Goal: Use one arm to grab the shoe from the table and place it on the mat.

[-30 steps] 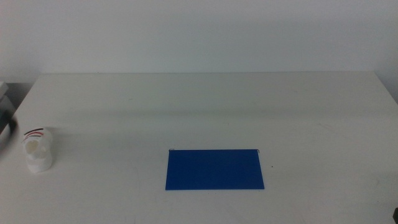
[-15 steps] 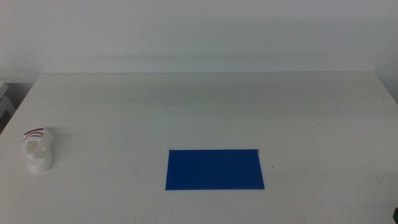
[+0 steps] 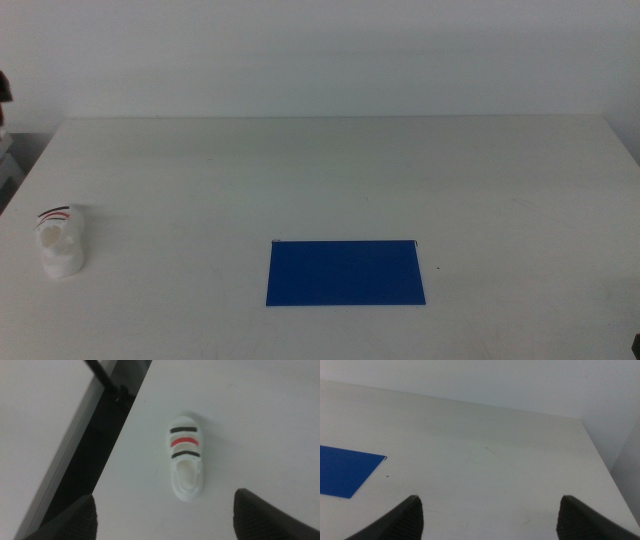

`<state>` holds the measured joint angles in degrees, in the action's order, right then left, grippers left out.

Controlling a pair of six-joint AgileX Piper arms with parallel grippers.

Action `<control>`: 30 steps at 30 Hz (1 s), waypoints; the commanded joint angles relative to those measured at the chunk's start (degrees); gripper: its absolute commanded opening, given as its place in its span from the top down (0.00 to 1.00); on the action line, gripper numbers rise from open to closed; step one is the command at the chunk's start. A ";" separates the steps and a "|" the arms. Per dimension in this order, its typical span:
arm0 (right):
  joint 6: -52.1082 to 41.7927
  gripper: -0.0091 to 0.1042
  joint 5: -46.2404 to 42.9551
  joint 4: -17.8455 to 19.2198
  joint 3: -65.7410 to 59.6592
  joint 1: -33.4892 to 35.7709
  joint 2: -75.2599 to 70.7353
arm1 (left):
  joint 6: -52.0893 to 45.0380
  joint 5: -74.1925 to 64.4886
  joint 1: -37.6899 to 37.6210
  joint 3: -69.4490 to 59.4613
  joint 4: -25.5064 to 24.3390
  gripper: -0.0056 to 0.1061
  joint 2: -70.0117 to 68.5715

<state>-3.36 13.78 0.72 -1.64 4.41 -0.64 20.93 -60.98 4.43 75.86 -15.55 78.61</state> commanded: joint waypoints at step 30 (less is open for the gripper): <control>-0.58 0.23 -4.18 0.62 -0.29 0.16 0.21 | -7.38 5.67 7.74 7.41 13.27 0.11 29.04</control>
<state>-3.36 13.78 0.72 -1.64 4.41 -0.64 13.63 -56.72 12.05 81.34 -3.27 109.74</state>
